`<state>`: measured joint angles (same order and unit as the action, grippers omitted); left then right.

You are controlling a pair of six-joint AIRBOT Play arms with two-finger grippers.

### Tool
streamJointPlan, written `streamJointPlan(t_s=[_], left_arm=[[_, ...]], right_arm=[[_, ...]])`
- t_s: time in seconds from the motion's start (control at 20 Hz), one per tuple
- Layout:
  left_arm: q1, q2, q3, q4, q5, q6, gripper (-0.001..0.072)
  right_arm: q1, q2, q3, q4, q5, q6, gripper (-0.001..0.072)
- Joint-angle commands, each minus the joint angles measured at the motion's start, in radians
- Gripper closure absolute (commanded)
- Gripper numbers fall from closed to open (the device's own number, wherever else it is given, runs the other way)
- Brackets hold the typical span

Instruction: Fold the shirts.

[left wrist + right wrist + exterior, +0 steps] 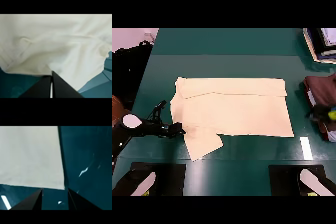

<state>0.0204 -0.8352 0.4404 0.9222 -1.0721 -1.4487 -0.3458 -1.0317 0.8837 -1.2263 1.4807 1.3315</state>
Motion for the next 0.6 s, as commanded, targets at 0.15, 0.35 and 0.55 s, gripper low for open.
streamJointPlan(t_s=[0.15, 0.35, 0.55], left_arm=[[0.001, 0.001, 0.010, -0.007, -0.001, 0.017, 0.0687], [0.001, 0.001, 0.010, -0.007, -0.001, 0.017, 0.0688], [0.001, 0.001, 0.010, -0.006, 0.000, 0.018, 0.0687]], right_arm=[[-0.179, 0.038, -0.386, 0.082, -0.129, -0.089, 0.0348], [-0.145, 0.038, -0.420, 0.180, -0.211, -0.090, 0.0348], [-0.080, 0.021, -0.420, 0.206, -0.258, -0.082, 0.0350]])
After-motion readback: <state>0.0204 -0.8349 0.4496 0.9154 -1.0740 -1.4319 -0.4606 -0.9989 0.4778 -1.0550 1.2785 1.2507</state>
